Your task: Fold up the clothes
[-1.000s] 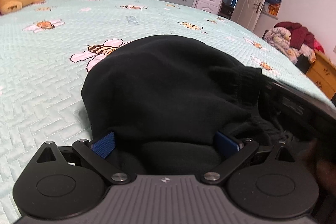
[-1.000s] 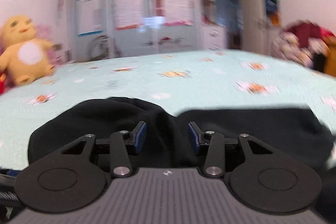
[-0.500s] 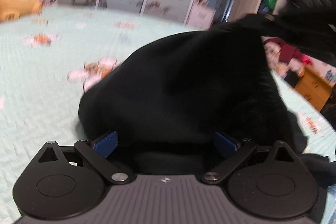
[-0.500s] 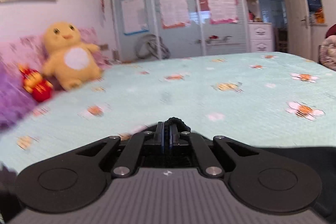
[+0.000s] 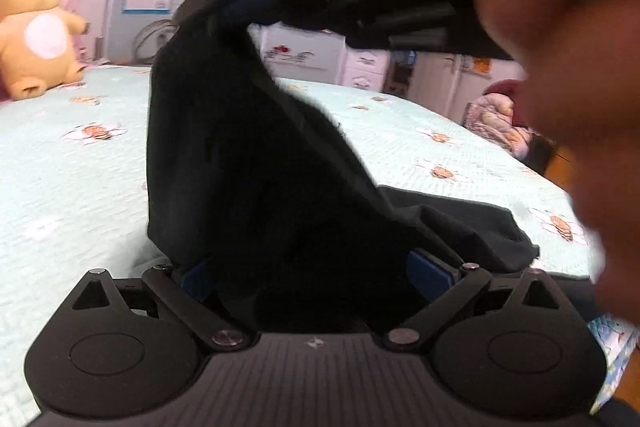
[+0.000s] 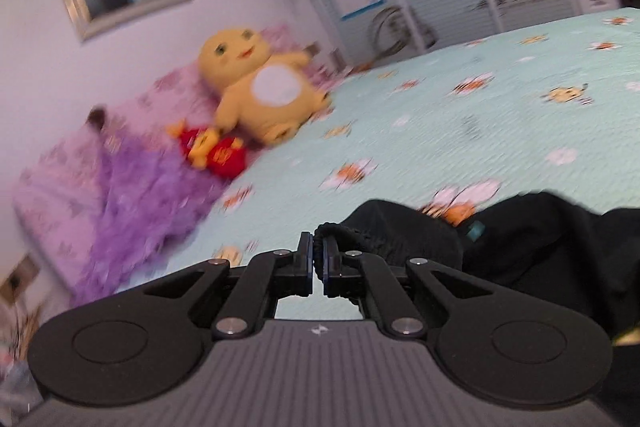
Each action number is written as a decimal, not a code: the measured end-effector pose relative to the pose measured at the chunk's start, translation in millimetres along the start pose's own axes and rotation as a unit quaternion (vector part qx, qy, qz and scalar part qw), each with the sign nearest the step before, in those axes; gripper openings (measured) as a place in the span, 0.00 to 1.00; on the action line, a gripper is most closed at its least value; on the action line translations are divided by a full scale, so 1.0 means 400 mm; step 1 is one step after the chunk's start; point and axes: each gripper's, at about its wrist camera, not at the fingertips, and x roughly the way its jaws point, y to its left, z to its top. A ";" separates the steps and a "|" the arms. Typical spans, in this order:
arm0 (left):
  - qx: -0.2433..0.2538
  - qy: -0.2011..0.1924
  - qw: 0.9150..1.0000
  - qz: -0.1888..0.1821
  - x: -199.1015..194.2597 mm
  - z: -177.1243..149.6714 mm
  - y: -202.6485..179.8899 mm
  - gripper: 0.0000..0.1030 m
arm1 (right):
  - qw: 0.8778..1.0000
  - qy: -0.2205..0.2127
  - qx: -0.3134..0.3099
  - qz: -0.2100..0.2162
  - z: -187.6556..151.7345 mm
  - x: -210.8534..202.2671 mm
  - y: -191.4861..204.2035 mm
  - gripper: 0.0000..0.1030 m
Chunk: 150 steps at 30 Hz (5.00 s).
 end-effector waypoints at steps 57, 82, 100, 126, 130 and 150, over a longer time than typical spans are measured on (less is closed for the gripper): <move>0.161 0.229 0.960 0.027 -0.028 -0.007 -0.226 0.79 | 0.969 -0.008 0.231 -0.087 -0.459 -0.307 -0.353 0.27; 0.291 0.224 0.930 0.034 0.032 -0.115 -0.345 0.52 | 0.919 -0.079 0.362 -0.132 -0.562 -0.516 -0.534 0.46; 0.305 0.242 0.920 0.036 0.050 -0.147 -0.365 0.74 | 0.925 -0.057 0.352 -0.133 -0.568 -0.503 -0.530 0.52; 0.179 0.195 0.964 0.010 -0.030 0.011 -0.279 0.20 | 0.925 -0.051 0.350 -0.135 -0.571 -0.503 -0.533 0.52; 0.136 0.156 0.977 0.041 -0.082 0.088 -0.190 0.19 | 0.925 -0.050 0.350 -0.136 -0.572 -0.504 -0.533 0.53; 0.077 0.168 0.973 0.136 -0.173 0.006 0.058 0.41 | 0.936 -0.027 0.314 -0.160 -0.560 -0.488 -0.500 0.53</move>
